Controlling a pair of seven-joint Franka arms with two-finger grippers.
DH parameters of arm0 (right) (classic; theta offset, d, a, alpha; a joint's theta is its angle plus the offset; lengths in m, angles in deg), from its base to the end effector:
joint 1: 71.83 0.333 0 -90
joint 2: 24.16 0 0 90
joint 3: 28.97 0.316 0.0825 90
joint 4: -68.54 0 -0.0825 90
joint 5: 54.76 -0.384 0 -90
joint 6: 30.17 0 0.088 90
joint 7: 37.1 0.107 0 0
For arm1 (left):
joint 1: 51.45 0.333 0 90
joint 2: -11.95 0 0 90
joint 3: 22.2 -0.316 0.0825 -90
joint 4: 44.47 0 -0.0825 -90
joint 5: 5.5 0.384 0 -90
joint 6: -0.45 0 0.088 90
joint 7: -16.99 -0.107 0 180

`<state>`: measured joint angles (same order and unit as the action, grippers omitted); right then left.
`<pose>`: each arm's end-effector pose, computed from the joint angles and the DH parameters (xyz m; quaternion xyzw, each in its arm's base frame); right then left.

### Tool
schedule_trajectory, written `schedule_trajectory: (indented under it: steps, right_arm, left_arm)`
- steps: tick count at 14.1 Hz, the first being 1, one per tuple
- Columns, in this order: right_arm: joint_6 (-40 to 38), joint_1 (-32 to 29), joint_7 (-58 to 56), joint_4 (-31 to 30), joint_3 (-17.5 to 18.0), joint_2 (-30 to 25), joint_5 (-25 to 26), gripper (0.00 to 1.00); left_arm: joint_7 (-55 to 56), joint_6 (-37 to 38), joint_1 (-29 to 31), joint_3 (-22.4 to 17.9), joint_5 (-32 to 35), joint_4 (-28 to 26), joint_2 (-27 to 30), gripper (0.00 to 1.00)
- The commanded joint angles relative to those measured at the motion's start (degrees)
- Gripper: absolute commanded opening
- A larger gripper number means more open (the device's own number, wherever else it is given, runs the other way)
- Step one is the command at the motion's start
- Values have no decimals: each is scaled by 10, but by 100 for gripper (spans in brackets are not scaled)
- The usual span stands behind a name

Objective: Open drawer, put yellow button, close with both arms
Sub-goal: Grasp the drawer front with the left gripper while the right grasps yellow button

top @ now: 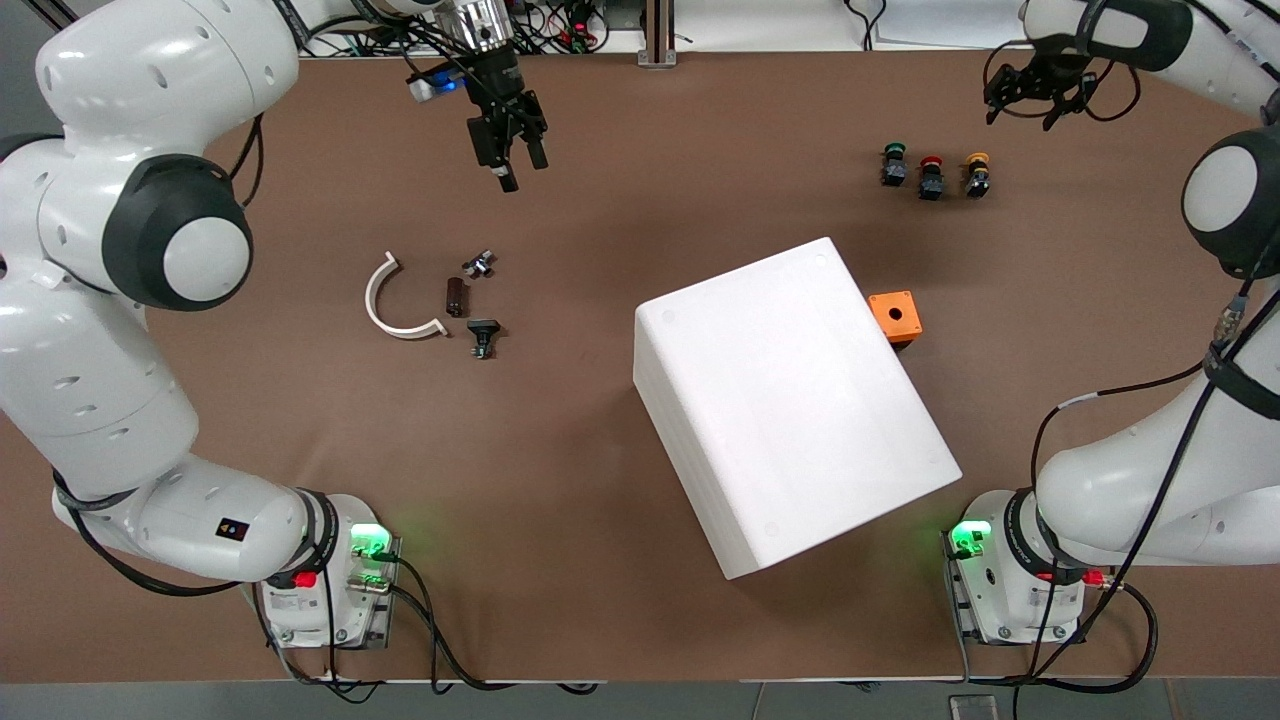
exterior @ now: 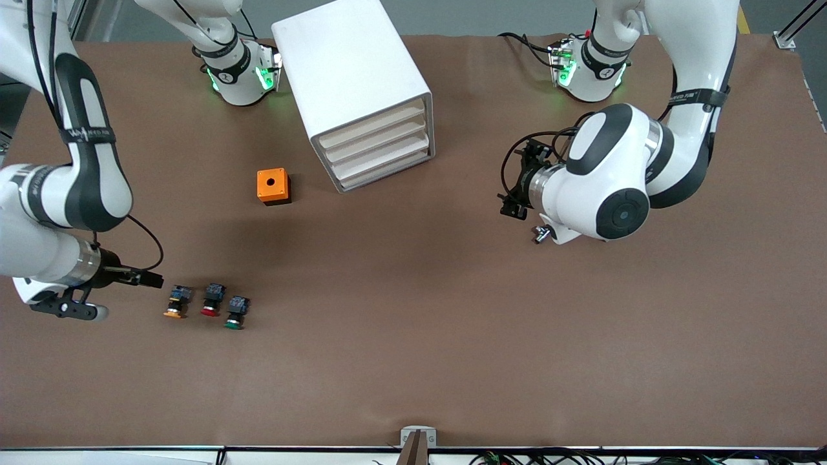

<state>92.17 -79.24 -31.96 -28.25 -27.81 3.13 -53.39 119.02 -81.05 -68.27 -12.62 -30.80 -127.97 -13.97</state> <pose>0.6630 -0.0750 0.3196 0.9955 -0.0938 -0.0152 0.0052 0.5522 -0.3127 0.4133 -0.7297 -0.5910 0.3296 0.0976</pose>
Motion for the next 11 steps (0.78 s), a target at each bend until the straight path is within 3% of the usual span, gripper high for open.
schedule_trajectory:
  steps: [1, 6, 9, 11]
  right_arm:
    - [52, -17, -21, -23, 7, 20, 0, 100]
    - [85, -26, -28, -23, 8, 82, 0, 100]
    - [83, -26, -25, -23, 9, 98, -7, 99]
    - [80, -25, -28, -23, 8, 101, -27, 93]
  left_arm:
    - [57, 12, 6, -1, -72, 12, -20, 100]
    - [198, 23, 1, -1, -187, 12, -61, 99]
    - [256, 31, -12, 1, -214, 13, -82, 99]
    - [314, 31, -20, 1, -247, 13, -96, 99]
